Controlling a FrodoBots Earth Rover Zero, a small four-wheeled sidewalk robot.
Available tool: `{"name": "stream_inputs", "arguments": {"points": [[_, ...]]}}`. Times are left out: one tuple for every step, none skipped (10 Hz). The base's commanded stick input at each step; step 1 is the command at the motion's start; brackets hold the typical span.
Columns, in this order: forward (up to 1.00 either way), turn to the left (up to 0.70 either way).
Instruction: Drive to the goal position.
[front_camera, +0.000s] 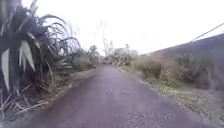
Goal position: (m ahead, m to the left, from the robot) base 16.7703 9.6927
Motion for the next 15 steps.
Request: {"name": "stream_inputs", "arguments": {"points": [[0.70, 0.00], [0.70, 0.00], [0.70, 0.00], [0.70, 0.00], [0.70, -0.35], [0.70, -0.35], [0.70, -0.35], [0.70, -0.35], [0.70, -0.35], [0.70, -0.35], [0.70, 0.00], [0.70, 0.00], [0.70, 0.00], [0.70, 0.00], [0.70, 0.00]]}}
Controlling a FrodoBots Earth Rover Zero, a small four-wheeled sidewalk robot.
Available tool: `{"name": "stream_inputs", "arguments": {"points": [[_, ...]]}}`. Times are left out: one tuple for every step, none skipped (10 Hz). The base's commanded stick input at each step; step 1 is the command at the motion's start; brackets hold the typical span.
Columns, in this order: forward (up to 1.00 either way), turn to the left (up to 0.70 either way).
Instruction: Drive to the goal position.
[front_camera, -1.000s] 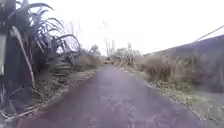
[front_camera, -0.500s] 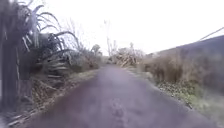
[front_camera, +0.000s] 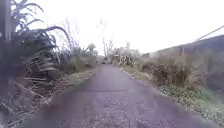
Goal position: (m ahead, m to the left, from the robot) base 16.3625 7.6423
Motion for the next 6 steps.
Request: {"name": "stream_inputs", "arguments": {"points": [[0.70, 0.00], [0.70, 0.00], [0.70, 0.00], [0.70, 0.00], [0.70, 0.00], [0.70, 0.00]]}}
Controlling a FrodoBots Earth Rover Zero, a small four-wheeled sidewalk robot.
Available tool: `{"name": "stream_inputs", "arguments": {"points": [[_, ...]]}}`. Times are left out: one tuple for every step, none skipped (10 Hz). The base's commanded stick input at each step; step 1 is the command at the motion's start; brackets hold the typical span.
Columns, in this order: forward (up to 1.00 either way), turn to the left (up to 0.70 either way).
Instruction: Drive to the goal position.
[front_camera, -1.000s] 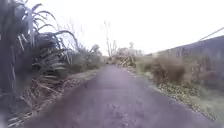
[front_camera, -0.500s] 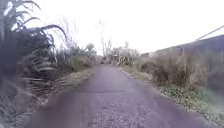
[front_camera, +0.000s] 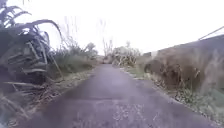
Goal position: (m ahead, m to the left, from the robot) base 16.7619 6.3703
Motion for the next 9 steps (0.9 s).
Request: {"name": "stream_inputs", "arguments": {"points": [[0.70, 0.00], [0.70, 0.00], [0.70, 0.00], [0.70, 0.00], [0.70, 0.00], [0.70, 0.00], [0.70, -0.35], [0.70, -0.35], [0.70, -0.35]]}}
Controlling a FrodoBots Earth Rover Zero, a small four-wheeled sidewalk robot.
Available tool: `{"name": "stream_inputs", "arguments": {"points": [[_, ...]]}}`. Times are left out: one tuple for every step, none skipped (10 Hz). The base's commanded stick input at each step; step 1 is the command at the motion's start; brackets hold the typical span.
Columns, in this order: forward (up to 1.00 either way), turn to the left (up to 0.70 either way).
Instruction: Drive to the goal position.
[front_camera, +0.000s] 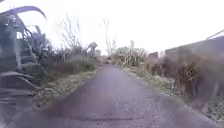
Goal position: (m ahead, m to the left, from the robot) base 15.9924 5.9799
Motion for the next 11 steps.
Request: {"name": "stream_inputs", "arguments": {"points": [[0.70, -0.35], [0.70, -0.35], [0.70, -0.35], [0.70, -0.35], [0.70, -0.35], [0.70, -0.35], [0.70, 0.00], [0.70, 0.00], [0.70, 0.00], [0.70, 0.00], [0.70, 0.00]]}}
